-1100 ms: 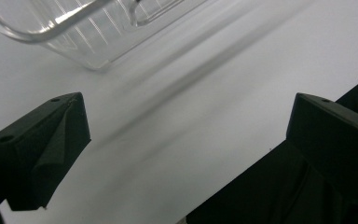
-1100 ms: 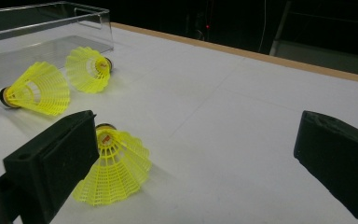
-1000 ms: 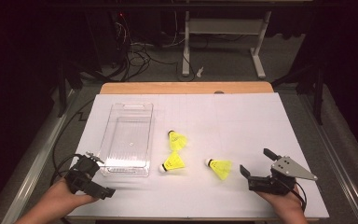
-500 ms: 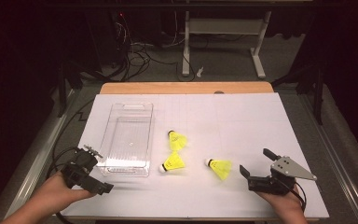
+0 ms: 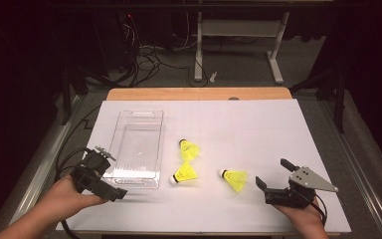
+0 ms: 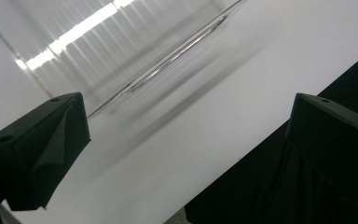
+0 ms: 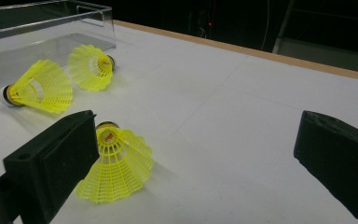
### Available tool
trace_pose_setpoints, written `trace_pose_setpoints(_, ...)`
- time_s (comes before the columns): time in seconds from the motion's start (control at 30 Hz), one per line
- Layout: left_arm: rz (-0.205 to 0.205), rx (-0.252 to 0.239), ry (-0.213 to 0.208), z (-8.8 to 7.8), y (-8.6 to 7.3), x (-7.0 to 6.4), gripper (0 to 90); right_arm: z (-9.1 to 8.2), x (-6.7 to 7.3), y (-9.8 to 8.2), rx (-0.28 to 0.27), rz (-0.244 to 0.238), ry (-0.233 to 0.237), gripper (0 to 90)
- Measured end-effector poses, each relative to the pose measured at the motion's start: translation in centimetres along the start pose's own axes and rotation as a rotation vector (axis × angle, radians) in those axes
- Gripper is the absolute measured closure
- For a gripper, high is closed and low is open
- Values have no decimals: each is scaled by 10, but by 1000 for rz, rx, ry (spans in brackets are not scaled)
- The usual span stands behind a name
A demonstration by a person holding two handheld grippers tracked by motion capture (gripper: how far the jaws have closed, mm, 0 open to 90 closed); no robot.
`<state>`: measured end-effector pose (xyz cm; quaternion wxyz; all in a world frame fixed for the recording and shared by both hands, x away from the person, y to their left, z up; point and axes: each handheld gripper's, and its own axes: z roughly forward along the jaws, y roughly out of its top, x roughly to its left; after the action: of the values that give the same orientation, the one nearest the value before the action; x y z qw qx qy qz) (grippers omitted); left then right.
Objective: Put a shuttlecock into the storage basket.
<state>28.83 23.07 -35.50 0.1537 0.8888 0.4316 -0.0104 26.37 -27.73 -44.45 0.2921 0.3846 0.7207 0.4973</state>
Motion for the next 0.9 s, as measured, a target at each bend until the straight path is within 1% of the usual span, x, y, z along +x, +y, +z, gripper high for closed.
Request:
trace_pose_setpoints(0.27,40,1,-9,5,15,-12,6,-1,0,0,-3,1,2,1)
trace_pose_setpoints(0.4,59,8,-13,8,23,-17,6,0,0,0,-2,1,3,1)
trace_pose_setpoints(0.53,75,25,-20,10,31,-24,6,-1,0,0,-4,-1,5,1)
trace_pose_setpoints(0.67,95,19,-26,11,38,-30,6,-1,0,0,-3,-1,6,1)
trace_pose_setpoints(0.9,125,31,-38,16,49,-41,6,-1,0,0,-3,-2,8,1)
